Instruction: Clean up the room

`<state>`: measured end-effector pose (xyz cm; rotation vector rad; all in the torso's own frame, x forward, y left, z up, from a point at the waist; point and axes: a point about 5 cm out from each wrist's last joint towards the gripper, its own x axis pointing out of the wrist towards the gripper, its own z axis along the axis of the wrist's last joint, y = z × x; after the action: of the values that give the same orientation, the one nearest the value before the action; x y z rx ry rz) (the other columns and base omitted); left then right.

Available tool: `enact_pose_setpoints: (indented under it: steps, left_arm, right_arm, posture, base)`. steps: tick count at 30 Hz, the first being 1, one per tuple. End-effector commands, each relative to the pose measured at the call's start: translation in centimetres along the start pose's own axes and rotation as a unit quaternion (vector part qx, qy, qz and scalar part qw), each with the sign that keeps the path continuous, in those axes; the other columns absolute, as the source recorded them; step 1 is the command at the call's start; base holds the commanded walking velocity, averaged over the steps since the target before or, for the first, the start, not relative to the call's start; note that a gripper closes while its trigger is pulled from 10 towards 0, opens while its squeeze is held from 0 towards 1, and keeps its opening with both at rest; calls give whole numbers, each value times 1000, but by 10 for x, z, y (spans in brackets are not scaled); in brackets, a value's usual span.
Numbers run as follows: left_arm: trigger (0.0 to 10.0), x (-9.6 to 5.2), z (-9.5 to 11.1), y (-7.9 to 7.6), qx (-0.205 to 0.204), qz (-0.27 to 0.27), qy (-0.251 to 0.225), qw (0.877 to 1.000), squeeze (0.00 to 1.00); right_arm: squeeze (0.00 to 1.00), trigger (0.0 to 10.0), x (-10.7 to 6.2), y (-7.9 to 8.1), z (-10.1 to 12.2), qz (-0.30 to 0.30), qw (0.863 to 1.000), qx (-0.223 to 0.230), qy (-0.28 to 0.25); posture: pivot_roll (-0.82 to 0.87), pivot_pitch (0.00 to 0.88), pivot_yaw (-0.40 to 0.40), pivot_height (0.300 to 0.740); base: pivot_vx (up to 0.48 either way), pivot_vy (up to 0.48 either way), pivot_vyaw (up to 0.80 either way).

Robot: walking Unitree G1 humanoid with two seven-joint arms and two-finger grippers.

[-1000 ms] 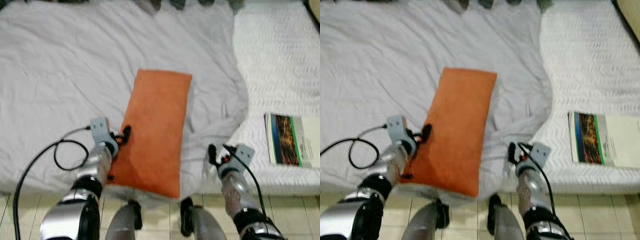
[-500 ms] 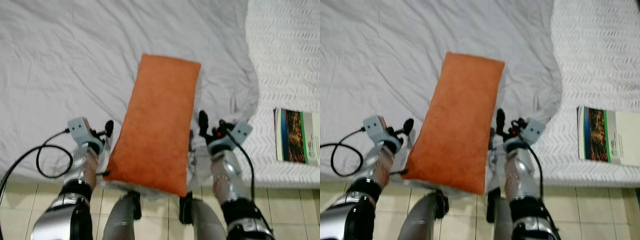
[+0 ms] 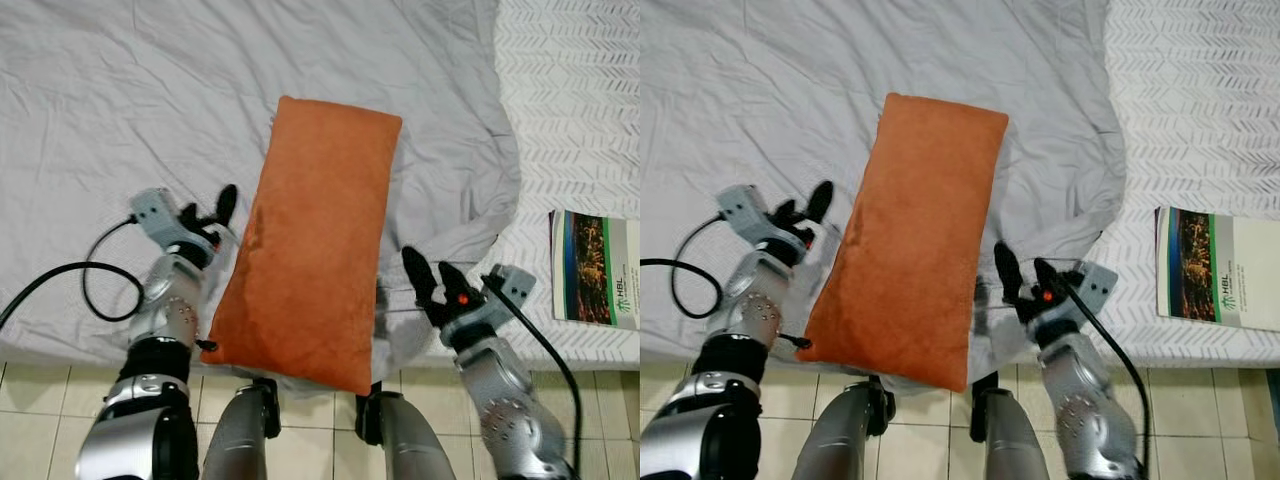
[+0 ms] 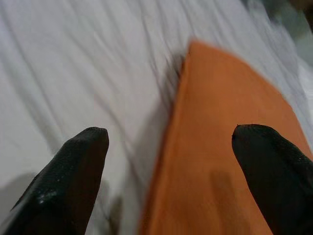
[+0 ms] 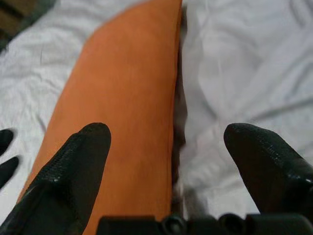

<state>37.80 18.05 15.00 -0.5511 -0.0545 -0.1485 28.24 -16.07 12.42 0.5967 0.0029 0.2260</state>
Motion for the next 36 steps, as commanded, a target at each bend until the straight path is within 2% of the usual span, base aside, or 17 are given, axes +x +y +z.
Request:
enact_pose_setpoints:
  steps: [1, 2, 8, 11, 12, 14, 17, 18, 19, 21, 22, 30, 31, 32, 36]
  left_arm:
    - [10000, -10, -26, 8, -23, 10, 49, 998, 0]
    - [10000, -10, -33, 5, -29, 7, 64, 998, 0]
    - [10000, -8, -39, -4, -51, -5, 80, 995, 0]
    - [10000, -6, -43, -11, -61, -17, 91, 994, 0]
    - [10000, -6, -43, -11, -61, -17, 91, 994, 0]
    - [10000, -7, -49, -11, -71, -15, 105, 992, 0]
    - [10000, -7, -57, -12, -82, -14, 121, 989, 0]
    - [10000, -7, -57, -12, -82, -14, 121, 989, 0]
    - [10000, -8, -62, -14, -87, -19, 135, 987, 0]
    - [10000, -8, -64, -16, -89, -21, 142, 986, 0]
    - [10000, -10, -71, -15, -82, -16, 162, 983, 0]
    - [10000, -19, -83, -3, -57, 11, 196, 979, 0]
    - [2157, -20, -85, -1, -52, 14, 200, 978, 0]
    - [0, -22, -87, 0, -53, 14, 204, 977, 0]
    - [0, -28, -96, 2, -46, 16, 222, 974, 0]
  right_arm:
    - [0, 10000, -9, -2, -6, 7, 1000, 12, 26]
    - [0, 10000, -11, 1, -7, 18, 999, 16, 39]
    - [0, 10000, -9, 14, -18, 40, 997, 29, 66]
    - [0, 10000, -3, 23, -41, 49, 993, 46, 95]
    - [0, 10000, -3, 23, -41, 49, 993, 46, 95]
    - [0, 10000, 5, 30, -68, 56, 988, 62, 132]
    - [0, 10000, 8, 33, -91, 54, 983, 72, 163]
    - [0, 10000, 8, 33, -91, 54, 983, 72, 163]
    - [0, 10000, 7, 33, -105, 51, 979, 66, 188]
    - [0, 10000, 6, 33, -110, 49, 977, 63, 200]
    - [0, 10000, 2, 27, -122, 27, 972, 60, 224]
    - [0, 10000, -3, -1, -144, -45, 964, 59, 256]
    - [0, 9843, -4, -2, -145, -49, 963, 63, 257]
    - [0, 0, -3, -2, -147, -52, 962, 75, 257]
    - [0, 0, -1, 0, -152, -66, 959, 100, 258]
  posture:
    - [-19, 612, -20, 740]
    - [-22, 616, -18, 740]
    - [-26, 619, -12, 740]
    - [-25, 621, -4, 740]
    - [-25, 621, -4, 740]
    - [-21, 621, 2, 740]
    - [-11, 624, 6, 740]
    - [-11, 624, 6, 740]
    - [-8, 624, 7, 740]
    - [-1, 627, 7, 740]
    - [-1, 627, 7, 740]
    - [8, 624, 9, 740]
    - [8, 625, 11, 740]
    - [11, 627, 13, 740]
    - [11, 623, 18, 740]
  base:
    - [0, 0, 0]
    - [0, 0, 0]
    - [0, 0, 0]
    - [0, 0, 0]
    - [0, 0, 0]
    - [0, 0, 0]
    - [0, 0, 0]
    - [0, 0, 0]
    - [0, 0, 0]
    - [0, 0, 0]
    - [0, 0, 0]
    - [0, 0, 0]
    - [0, 0, 0]
    - [0, 0, 0]
    - [0, 0, 0]
